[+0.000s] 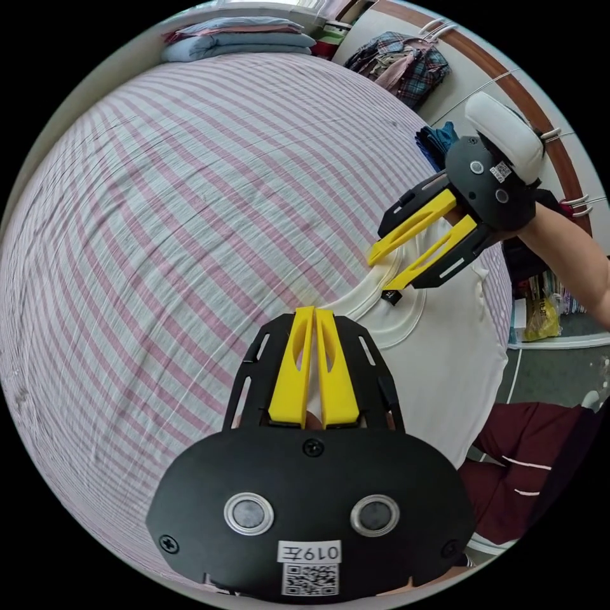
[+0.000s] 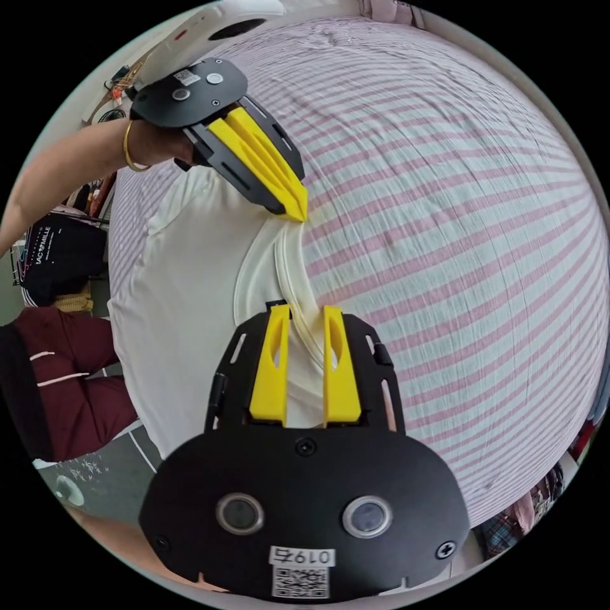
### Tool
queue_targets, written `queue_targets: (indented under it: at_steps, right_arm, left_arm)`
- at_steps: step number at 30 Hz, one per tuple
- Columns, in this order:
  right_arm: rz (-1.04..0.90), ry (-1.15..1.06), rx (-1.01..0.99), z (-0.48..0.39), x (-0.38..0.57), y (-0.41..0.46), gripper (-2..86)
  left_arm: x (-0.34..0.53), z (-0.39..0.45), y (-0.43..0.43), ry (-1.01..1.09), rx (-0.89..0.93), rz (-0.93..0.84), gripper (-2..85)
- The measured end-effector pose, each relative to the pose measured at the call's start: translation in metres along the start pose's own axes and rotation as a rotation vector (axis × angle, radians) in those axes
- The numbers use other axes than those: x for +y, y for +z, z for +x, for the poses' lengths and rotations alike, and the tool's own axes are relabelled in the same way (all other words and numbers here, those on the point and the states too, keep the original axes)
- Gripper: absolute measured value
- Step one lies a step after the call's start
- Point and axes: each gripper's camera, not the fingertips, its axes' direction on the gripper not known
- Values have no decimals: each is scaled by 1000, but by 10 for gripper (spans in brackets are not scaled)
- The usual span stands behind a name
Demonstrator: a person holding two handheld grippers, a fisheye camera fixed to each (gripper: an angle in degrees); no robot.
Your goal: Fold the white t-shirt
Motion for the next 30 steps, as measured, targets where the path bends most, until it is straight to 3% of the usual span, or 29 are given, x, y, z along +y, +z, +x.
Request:
queue_targets:
  at_steps: [6, 10, 14, 21, 25, 30]
  right_arm:
    - [51, 16, 40, -3, -12, -9, 58]
    - [54, 55, -45, 3, -18, -7, 61]
    - [6, 9, 15, -7, -28, 1, 4]
    - [55, 75, 113, -17, -32, 11, 8]
    - [74, 131, 44, -15, -31, 11, 74]
    - [194, 152, 45, -26, -24, 4, 27]
  left_arm:
    - [13, 11, -9, 42, -45, 31, 6]
    - [23, 13, -12, 48, -58, 46, 6]
    - [33, 14, -15, 45, -60, 54, 6]
    - [52, 13, -16, 7, -120, 48, 5]
    - [65, 6, -16, -20, -65, 45, 7]
    - [82, -7, -20, -35, 37, 38, 8]
